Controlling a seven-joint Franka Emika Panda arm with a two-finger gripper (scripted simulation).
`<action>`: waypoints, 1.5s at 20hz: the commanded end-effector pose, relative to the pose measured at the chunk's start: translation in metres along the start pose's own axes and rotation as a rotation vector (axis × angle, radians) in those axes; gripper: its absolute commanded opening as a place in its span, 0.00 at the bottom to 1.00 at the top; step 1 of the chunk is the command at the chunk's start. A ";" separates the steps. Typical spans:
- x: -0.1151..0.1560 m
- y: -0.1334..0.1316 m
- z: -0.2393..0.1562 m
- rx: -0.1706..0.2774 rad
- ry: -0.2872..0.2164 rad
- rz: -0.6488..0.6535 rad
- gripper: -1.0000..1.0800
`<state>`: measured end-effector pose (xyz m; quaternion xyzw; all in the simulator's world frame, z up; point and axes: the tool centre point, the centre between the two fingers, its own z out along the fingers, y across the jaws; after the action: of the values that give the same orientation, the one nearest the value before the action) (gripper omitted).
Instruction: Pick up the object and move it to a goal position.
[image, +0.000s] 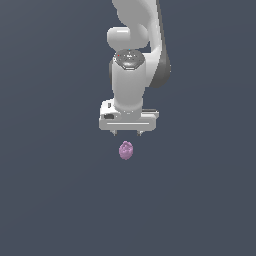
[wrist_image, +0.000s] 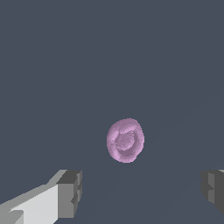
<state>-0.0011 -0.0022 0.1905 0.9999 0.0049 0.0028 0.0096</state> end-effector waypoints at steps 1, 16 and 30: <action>0.000 0.000 0.000 0.000 0.000 0.000 0.96; 0.003 0.017 -0.005 0.000 0.013 0.001 0.96; 0.002 0.011 0.029 0.011 0.004 0.194 0.96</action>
<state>0.0015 -0.0144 0.1675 0.9971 -0.0761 0.0064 0.0044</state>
